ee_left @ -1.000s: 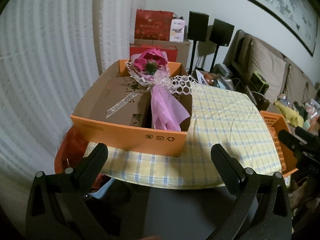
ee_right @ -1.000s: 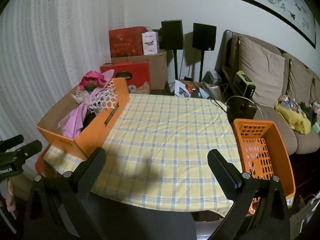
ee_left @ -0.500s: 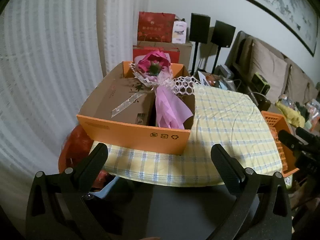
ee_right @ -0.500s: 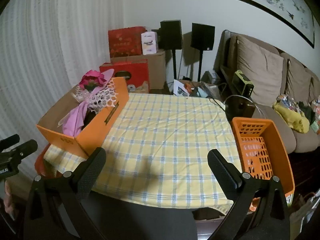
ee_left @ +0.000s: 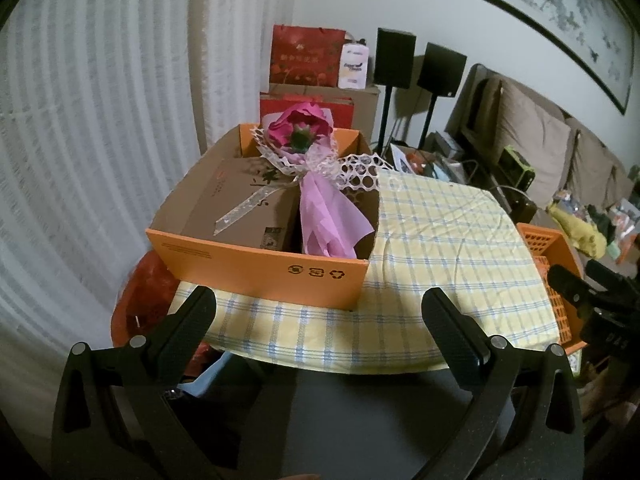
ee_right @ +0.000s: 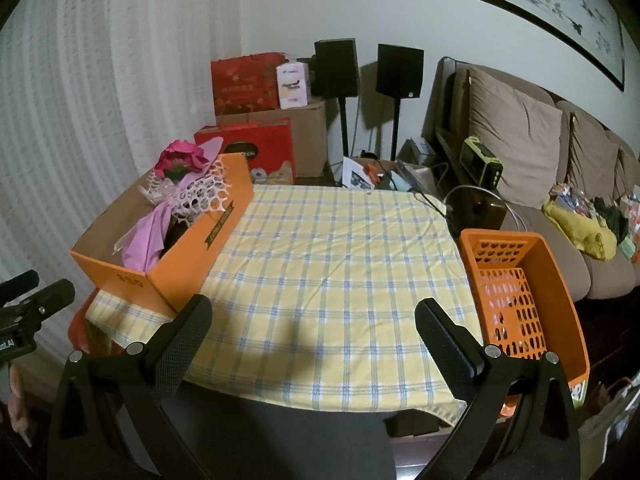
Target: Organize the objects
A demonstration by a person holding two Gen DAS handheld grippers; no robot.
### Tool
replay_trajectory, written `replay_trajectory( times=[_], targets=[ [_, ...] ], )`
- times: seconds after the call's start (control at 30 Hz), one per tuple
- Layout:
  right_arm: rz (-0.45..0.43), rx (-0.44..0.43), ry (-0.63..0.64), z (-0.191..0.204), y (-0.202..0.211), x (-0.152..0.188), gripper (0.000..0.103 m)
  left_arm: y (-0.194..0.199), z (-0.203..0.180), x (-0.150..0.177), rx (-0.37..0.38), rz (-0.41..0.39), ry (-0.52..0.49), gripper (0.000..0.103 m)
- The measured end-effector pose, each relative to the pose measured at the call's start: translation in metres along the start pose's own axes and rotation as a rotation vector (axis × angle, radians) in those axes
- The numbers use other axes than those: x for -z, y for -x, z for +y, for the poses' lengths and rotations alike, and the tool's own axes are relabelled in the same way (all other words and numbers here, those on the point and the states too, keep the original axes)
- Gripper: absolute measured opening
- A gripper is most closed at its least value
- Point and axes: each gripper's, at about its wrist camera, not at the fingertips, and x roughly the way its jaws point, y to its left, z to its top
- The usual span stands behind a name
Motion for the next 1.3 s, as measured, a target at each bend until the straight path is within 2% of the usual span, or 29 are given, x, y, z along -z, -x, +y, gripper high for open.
replay_trajectory(
  times=[0.47, 0.67, 1.3],
  targets=[
    [0.001, -0.001, 0.0, -0.001, 0.0, 0.001, 0.102, 0.0, -0.005, 0.0, -0.009, -0.011, -0.016, 0.103],
    [0.002, 0.0, -0.001, -0.001, 0.0, 0.002, 0.102, 0.0, -0.006, 0.001, -0.043, -0.03, -0.044, 0.103],
    [-0.001, 0.026, -0.008, 0.001, 0.003, 0.007, 0.102, -0.006, -0.023, 0.001, 0.002, -0.02, -0.076, 0.103]
  ],
)
